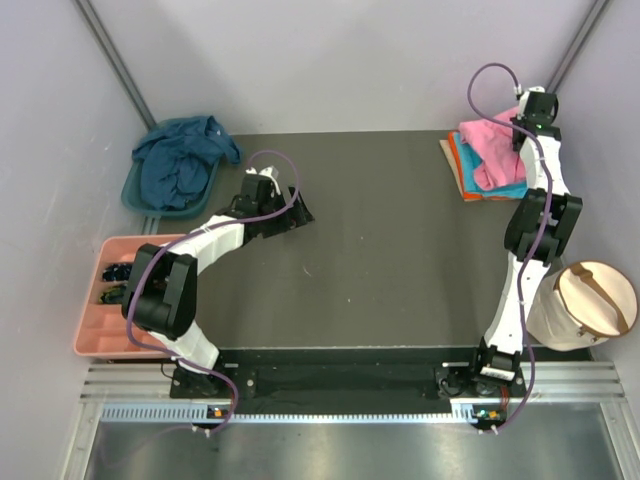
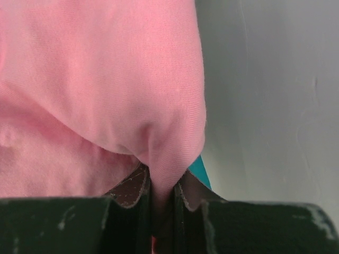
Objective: Fold and stack the t-shirts
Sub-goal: Put the neatly folded tshirt into the corner of the board with the right arm
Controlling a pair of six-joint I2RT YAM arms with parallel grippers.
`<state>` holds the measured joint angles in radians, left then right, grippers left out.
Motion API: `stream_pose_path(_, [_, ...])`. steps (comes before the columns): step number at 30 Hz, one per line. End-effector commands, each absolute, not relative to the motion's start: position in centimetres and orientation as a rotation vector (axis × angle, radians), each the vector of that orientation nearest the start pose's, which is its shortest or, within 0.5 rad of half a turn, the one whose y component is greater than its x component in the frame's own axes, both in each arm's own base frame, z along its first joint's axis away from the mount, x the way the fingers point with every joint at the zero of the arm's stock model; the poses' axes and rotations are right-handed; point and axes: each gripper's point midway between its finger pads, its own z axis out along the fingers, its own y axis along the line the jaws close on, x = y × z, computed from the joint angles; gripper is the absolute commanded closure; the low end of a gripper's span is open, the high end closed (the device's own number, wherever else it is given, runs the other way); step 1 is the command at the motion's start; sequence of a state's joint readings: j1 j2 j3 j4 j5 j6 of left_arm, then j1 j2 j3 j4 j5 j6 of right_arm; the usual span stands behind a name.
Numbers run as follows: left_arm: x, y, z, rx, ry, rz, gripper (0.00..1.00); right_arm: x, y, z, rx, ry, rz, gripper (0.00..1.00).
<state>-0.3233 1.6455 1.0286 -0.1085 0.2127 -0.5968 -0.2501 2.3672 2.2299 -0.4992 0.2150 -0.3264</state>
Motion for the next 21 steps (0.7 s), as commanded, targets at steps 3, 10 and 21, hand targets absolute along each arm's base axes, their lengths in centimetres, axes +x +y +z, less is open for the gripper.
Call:
stream_pose_path(3, [40.1,-19.7,11.4,-0.2,2.318,-0.729,0.01,60.1,-22.9,16.4,0.118,2.173,-0.622,1.0])
stream_pose_path(10, [40.1,-19.8,11.5,-0.201,2.317,-0.735,0.01,59.8,-23.4,18.5,0.196,2.126,-0.646,0.16])
stream_pose_path(21, [39.5,-19.8,11.9,-0.211,2.291,-0.765,0.01,59.4,-19.4,27.2,0.248,1.944,-0.382,0.01])
